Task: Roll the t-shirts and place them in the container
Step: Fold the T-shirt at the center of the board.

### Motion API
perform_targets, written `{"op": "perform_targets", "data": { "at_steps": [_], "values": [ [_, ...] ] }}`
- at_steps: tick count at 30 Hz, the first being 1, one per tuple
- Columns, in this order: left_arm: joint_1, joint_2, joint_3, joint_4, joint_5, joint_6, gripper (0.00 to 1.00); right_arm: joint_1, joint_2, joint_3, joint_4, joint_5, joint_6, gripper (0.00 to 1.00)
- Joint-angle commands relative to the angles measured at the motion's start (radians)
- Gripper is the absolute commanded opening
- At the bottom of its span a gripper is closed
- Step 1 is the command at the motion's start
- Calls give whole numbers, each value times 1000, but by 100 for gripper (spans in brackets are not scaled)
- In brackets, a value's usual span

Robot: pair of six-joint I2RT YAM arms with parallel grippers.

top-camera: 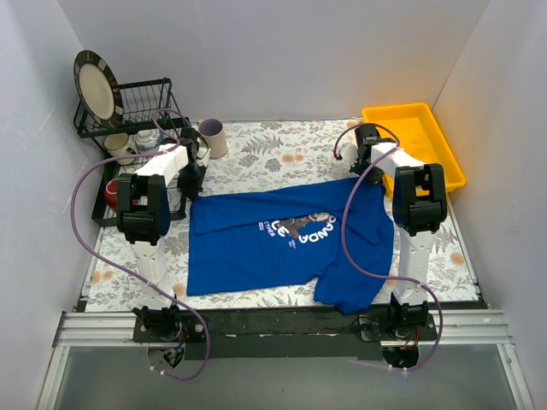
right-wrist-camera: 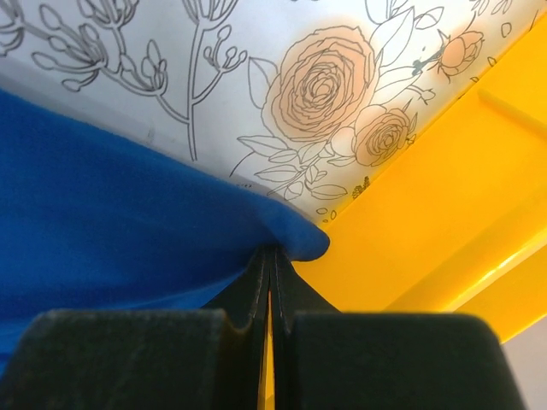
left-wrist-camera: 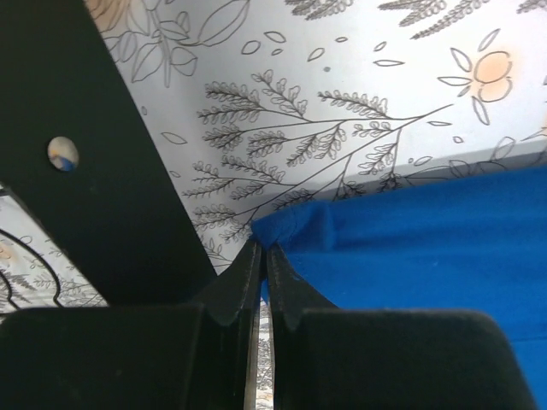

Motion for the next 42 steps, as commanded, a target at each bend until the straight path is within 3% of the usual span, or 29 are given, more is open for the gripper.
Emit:
{"op": "perform_targets", "data": {
  "at_steps": [1, 3, 5, 9, 14, 17, 20, 26, 35, 38, 42],
  "values": [
    [4, -75, -14, 2, -103, -5, 0, -11, 47, 53, -10, 58, 27, 1],
    [3, -87, -13, 8, -106, 5, 0, -11, 49, 59, -16, 57, 31, 1],
    [3, -93, 4, 0, -113, 13, 14, -12, 47, 64, -16, 55, 31, 1],
    [3, -72, 108, -65, -99, 16, 28, -9, 41, 97, -48, 40, 40, 1],
    [-6, -61, 223, -110, -73, 18, 33, -9, 17, 153, -87, -6, 73, 1],
    [-13, -60, 247, -118, -10, 25, 26, -6, -6, 177, -96, -49, 93, 2],
    [-27, -49, 214, -110, 103, 27, 0, -3, -28, 180, -97, -103, 90, 4],
    [-53, -27, 83, -37, 138, 25, 0, 9, -17, 143, -119, -157, 28, 2],
    [-50, 5, -40, 129, -42, 154, 0, 11, 55, 120, -71, -100, -43, 1],
    [-46, 43, -22, 213, -100, 222, 0, 14, 102, 157, -45, -78, -63, 1],
    [-39, 170, 137, 209, -117, 262, 0, 12, 199, 299, -63, -52, -66, 1]
  ]
}}
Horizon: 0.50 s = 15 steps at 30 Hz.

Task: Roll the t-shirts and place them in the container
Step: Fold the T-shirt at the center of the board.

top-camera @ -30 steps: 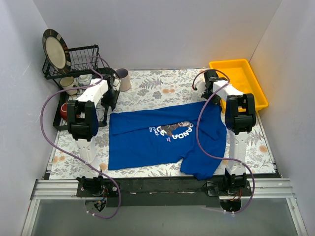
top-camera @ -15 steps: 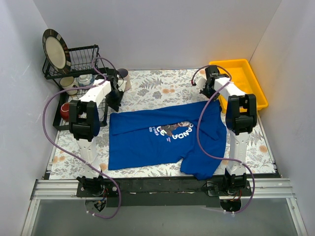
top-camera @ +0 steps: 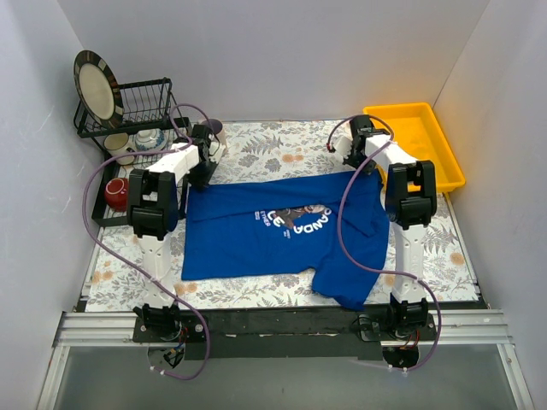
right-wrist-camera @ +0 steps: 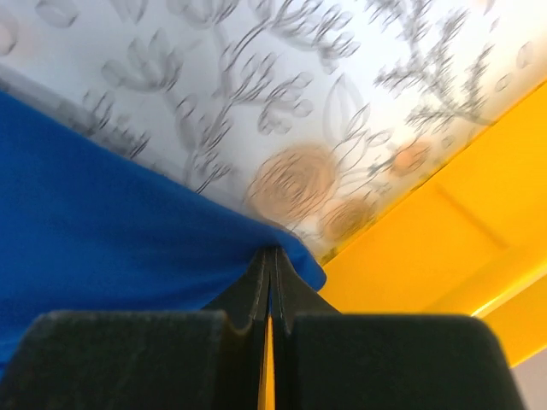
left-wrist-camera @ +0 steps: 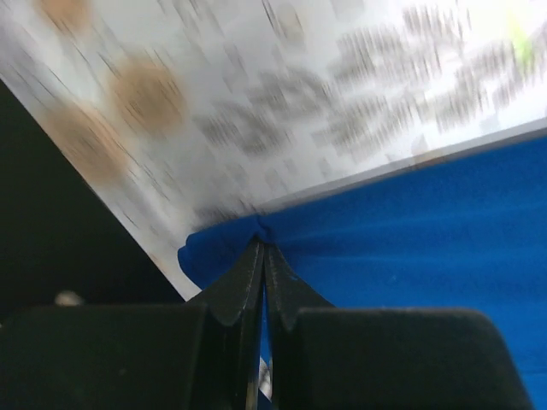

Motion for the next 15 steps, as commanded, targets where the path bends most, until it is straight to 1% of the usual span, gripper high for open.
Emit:
{"op": "perform_targets", "data": {
  "at_steps": [1, 2, 3, 4, 5, 6, 7, 8, 9, 10, 11, 12, 13, 14, 15],
  "values": [
    [17, 136, 201, 69, -66, 83, 0, -2, 106, 137, -1, 26, -29, 1],
    [17, 153, 254, 46, -54, 83, 0, -2, 117, 166, -10, 26, -20, 1],
    [15, 165, 297, -12, -36, 74, 0, 0, 114, 206, -24, 12, -9, 1],
    [11, 173, 367, -40, 2, 66, 0, 1, 105, 217, -32, 0, 2, 1],
    [6, 167, 386, -78, 19, 57, 0, 0, 64, 218, -35, -15, 14, 1],
    [-9, 156, 398, -91, 41, 39, 5, 0, 37, 214, -35, -49, 41, 1],
    [-20, 123, 409, -104, 97, 29, 14, 0, 8, 183, -36, -72, 54, 1],
    [-33, 104, 405, -120, 148, 25, 21, 1, -57, 160, -32, -98, 67, 3],
    [-66, 81, 394, -115, 168, 11, 31, 0, -93, 122, -24, -145, 90, 4],
    [-84, 57, 379, -105, 179, 3, 35, 1, -128, 50, -15, -169, 104, 6],
    [-102, 18, 345, -86, 205, -4, 39, 1, -194, 13, -12, -208, 114, 13],
    [-136, 1, 331, -80, 211, -15, 41, -2, -223, -17, -35, -320, 117, 16],
    [-150, -9, 320, -77, 216, -42, 44, -2, -254, -50, -42, -374, 112, 20],
    [-161, -22, 307, -88, 240, -55, 45, -2, -309, -127, -49, -434, 98, 26],
    [-175, -25, 302, -95, 257, -64, 45, 0, -332, -162, -71, -528, 77, 28]
  ]
}}
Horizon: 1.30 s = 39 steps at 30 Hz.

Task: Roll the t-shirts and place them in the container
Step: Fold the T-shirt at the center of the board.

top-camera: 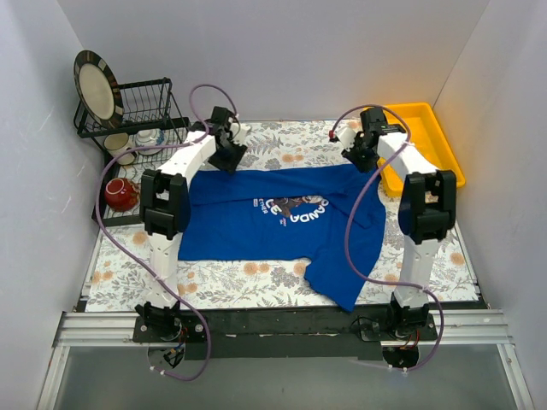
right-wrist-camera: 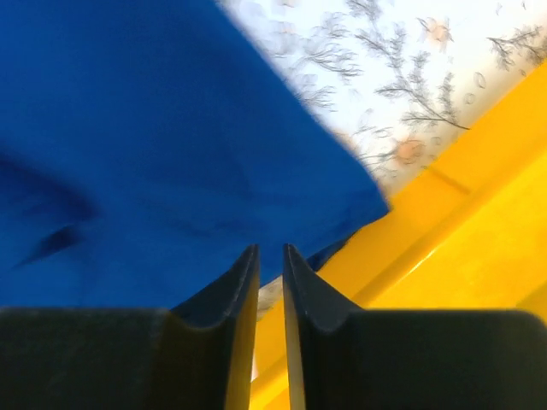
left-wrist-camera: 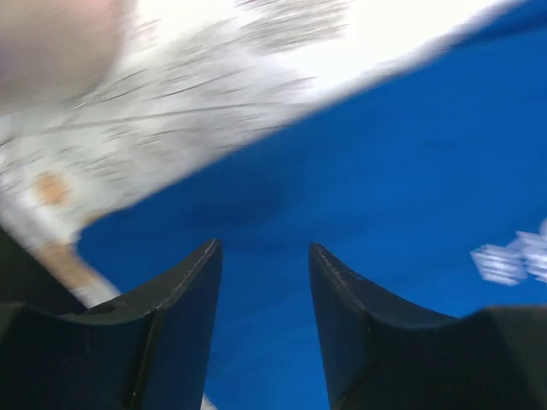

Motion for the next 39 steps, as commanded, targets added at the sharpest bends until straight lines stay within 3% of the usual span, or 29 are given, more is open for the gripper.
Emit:
{"op": "perform_targets", "data": {
  "at_steps": [1, 4, 11, 18, 24, 28, 35, 39],
  "values": [
    [-86, -137, -37, -32, 136, -85, 46, 0, -203, -155, -45, -356, -31, 30],
    [-87, -160, -85, -57, 173, -110, 46, 1, -229, -213, -65, -422, -48, 36],
    [-87, -254, -223, -38, 173, -127, 47, 3, -145, -158, -122, -485, -111, 49],
    [-80, -318, -309, -28, 141, -119, 48, 11, -68, -54, -218, -527, -172, 51],
    [-66, -334, -332, -24, 127, -119, 49, 35, -55, -83, -220, -485, -208, 51],
    [-58, -337, -324, -28, 118, -113, 49, 51, -38, -89, -228, -456, -218, 43],
    [-35, -326, -294, -20, 102, -108, 49, 75, -80, -106, -203, -430, -185, 12],
    [-26, -323, -286, -17, 104, -107, 49, 118, -125, -107, -232, -450, -140, 4]
  ]
}}
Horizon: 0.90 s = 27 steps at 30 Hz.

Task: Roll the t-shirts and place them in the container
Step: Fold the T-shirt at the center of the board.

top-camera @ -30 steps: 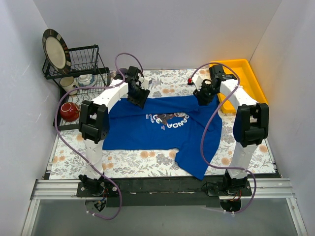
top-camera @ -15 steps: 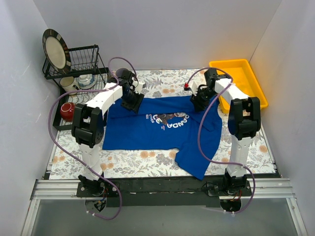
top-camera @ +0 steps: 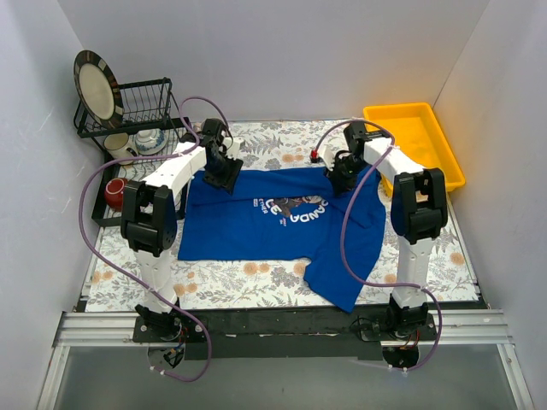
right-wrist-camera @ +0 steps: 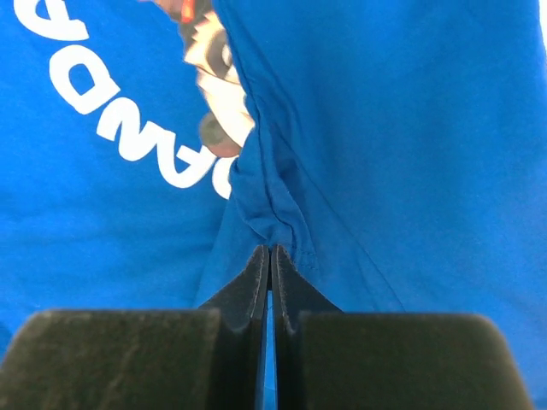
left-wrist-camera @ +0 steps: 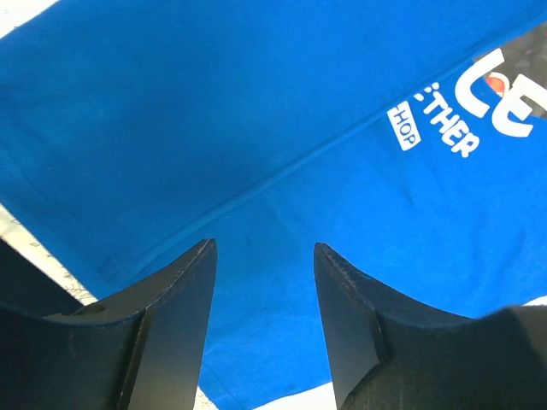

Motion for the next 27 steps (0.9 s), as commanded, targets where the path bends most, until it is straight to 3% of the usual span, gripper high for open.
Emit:
{"op": "perform_targets", "data": {
  "at_steps": [1, 9, 21, 25, 27],
  "values": [
    [14, -50, 33, 13, -9, 5, 49, 50, -88, -21, -38, -18, 31, 3],
    [23, -56, 17, 21, 7, 7, 49, 174, -159, -123, -30, -6, 165, 1],
    [28, -58, -13, 30, 22, 1, 50, 245, -225, -222, -36, 76, 163, 1],
    [29, -50, -2, 28, 39, -2, 50, 222, -225, -230, -24, 96, 182, 12],
    [29, -42, 4, 25, 39, -2, 50, 193, -220, -188, -40, 33, 211, 22]
  ]
}}
